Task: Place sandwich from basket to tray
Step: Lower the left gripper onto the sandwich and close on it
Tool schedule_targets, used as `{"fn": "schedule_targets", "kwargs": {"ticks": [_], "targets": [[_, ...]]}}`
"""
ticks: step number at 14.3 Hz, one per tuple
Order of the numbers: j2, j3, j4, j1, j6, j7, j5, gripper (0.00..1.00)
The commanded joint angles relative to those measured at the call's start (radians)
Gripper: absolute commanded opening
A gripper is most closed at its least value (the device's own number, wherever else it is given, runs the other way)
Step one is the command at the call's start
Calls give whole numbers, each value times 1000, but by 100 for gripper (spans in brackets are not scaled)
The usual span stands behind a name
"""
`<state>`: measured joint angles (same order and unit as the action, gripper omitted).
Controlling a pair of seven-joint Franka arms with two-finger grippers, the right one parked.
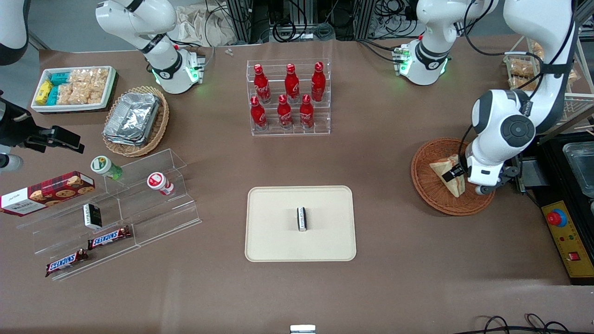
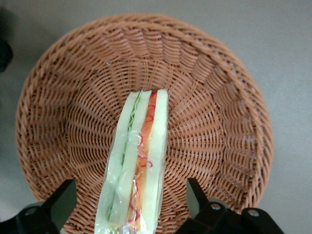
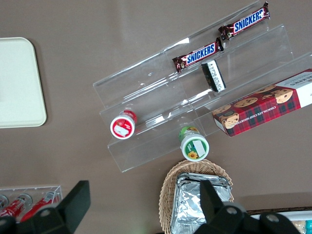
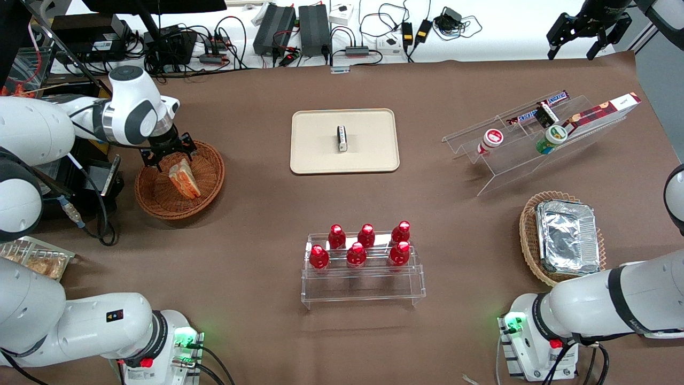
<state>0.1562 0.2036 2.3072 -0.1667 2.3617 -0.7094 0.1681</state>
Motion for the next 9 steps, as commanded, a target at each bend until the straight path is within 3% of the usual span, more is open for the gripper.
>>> {"fn": "schedule_targets", "kwargs": {"ticks": [1,5,6,9], "targets": [[17,-21,63,-5,97,-59,22,100],[62,-27,60,-4,157,-161,22,98],[80,-27,54,-1,166,-230,22,82],[94,-26,51,4,211,-305,24,6]]}}
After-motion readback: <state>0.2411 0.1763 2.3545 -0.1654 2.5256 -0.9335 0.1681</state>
